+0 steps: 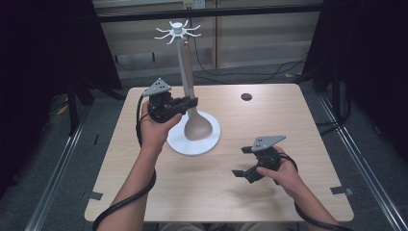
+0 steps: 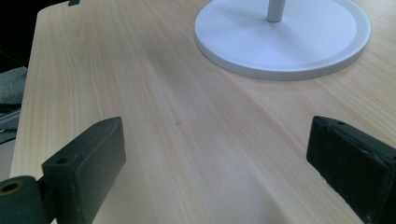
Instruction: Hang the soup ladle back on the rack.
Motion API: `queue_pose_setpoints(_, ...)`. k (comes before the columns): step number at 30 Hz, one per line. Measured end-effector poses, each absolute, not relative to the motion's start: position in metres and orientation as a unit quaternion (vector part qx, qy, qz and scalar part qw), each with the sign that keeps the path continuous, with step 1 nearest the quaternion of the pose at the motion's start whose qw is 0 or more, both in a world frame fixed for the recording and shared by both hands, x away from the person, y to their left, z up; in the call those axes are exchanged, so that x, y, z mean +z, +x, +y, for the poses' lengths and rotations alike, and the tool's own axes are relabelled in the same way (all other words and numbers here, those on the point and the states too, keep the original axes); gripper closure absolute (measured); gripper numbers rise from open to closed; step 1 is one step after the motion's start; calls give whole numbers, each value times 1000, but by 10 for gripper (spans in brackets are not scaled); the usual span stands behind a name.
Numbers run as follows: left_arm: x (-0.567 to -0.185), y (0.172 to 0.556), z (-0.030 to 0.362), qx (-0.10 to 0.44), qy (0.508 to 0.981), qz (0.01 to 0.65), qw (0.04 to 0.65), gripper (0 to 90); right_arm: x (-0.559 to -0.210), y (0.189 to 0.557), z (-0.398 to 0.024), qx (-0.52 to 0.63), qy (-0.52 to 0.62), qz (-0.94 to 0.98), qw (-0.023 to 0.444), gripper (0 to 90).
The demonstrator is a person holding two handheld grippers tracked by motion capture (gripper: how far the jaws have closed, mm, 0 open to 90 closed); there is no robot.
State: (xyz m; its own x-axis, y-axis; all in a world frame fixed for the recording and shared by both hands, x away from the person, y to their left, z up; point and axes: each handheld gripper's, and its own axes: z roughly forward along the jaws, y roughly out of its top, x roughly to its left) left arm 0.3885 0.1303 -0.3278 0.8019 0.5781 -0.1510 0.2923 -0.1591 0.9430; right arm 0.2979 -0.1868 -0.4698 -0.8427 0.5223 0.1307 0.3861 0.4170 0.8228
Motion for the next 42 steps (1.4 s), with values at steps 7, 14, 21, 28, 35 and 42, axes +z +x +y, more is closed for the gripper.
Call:
queue_pose_setpoints(7,-332,393,135,127,738,301,590,766,-470,298,-186,468,269,839,71,43)
queue_pose_setpoints(14,-334,395,137,117,726,305,605,745,-471,298,-186,465,269,840,71,43)
queue_pose_setpoints(21,-335,396,135,114,722,303,612,704,-471,297,-187,464,270,841,70,43)
queue_pose_setpoints(28,-336,398,133,123,727,300,605,599,-471,297,-188,465,270,840,70,43)
queue_pose_setpoints(35,-340,398,133,134,735,296,595,497,-471,296,-188,464,269,841,71,43)
queue_pose_setpoints(42,-343,395,135,146,742,293,585,373,-471,296,-188,467,270,839,71,43)
